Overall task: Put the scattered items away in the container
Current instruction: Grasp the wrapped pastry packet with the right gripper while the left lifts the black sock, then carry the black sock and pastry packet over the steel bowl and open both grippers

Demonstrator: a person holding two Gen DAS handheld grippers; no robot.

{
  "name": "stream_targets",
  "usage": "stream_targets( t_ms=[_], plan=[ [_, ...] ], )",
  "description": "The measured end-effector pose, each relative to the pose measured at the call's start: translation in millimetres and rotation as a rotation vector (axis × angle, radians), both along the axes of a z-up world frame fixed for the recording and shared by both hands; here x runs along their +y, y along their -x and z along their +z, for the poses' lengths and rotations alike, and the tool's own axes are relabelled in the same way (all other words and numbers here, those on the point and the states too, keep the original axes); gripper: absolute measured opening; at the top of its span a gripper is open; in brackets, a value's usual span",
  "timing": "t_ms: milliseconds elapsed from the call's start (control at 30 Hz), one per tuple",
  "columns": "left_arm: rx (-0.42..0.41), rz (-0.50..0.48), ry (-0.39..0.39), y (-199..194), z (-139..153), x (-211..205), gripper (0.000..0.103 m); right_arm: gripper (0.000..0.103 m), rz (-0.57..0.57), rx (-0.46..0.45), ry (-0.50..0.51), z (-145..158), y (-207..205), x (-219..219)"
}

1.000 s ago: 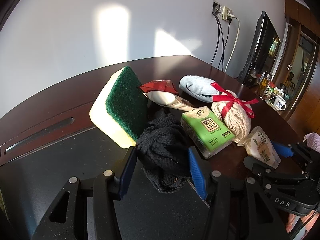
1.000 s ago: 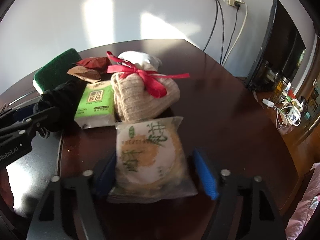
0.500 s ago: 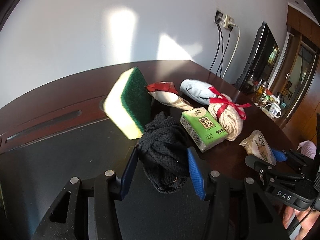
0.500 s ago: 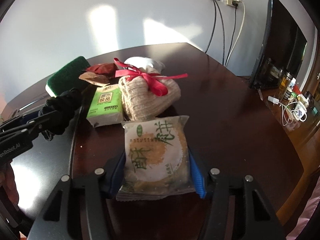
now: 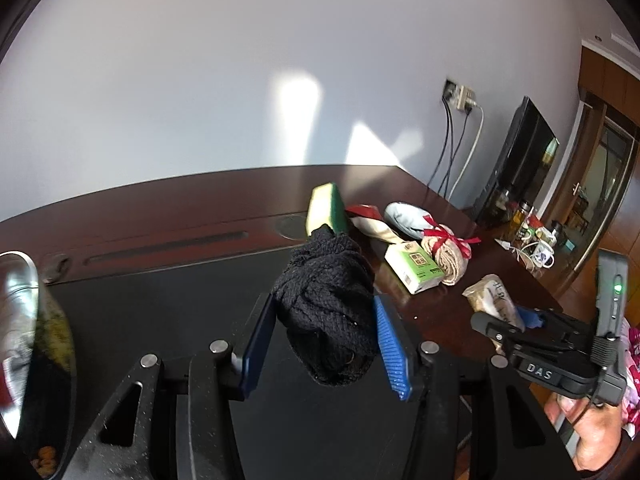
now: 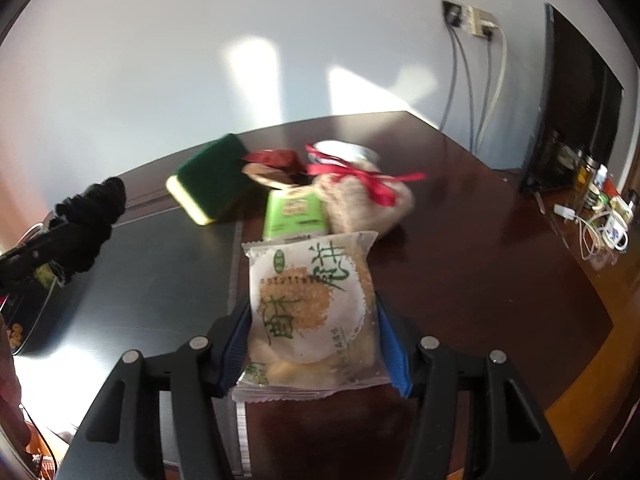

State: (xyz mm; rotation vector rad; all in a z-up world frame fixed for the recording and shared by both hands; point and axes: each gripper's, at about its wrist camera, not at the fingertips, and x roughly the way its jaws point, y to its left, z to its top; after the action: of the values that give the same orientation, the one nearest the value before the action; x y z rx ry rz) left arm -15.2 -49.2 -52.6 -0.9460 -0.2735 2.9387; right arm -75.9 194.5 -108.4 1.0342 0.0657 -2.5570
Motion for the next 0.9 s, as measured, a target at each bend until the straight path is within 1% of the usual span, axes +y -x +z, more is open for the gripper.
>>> stream_targets(
  t_ms=[100, 300, 400, 500, 600, 767, 900],
  plan=[
    [0.012, 0.030, -0.001, -17.4, 4.8, -16.0, 0.052, 0.058, 0.033, 0.007, 0.002, 2.6, -7.8, -15.7],
    [0.023, 0.125, -0.028, -48.3, 7.4, -59.6, 0.052, 0.058, 0.114, 0.017, 0.000, 7.0, -20.9, -55.9],
    [0.035, 0.150, -0.041, -63.2, 10.4, -75.3, 0.052, 0.058, 0.157, 0.024, -0.002, 9.9, -27.4, -77.3],
    [0.059, 0.169, -0.054, -82.4, 17.1, -89.4, 0.052, 0.058, 0.207, 0.037, -0.004, 15.8, -34.2, -102.1],
    [0.093, 0.204, -0.044, -106.6, 25.6, -106.9, 0.052, 0.058, 0.259, 0.048, -0.005, 21.0, -43.1, -126.0],
    [0.115, 0.334, -0.012, -144.0, 31.4, -155.3, 0.052, 0.058, 0.352, 0.061, -0.020, 26.0, -56.8, -170.2],
    [0.100, 0.442, 0.017, -163.2, 26.1, -194.7, 0.052, 0.058, 0.414, 0.063, -0.022, 26.9, -64.4, -205.6]
  ],
)
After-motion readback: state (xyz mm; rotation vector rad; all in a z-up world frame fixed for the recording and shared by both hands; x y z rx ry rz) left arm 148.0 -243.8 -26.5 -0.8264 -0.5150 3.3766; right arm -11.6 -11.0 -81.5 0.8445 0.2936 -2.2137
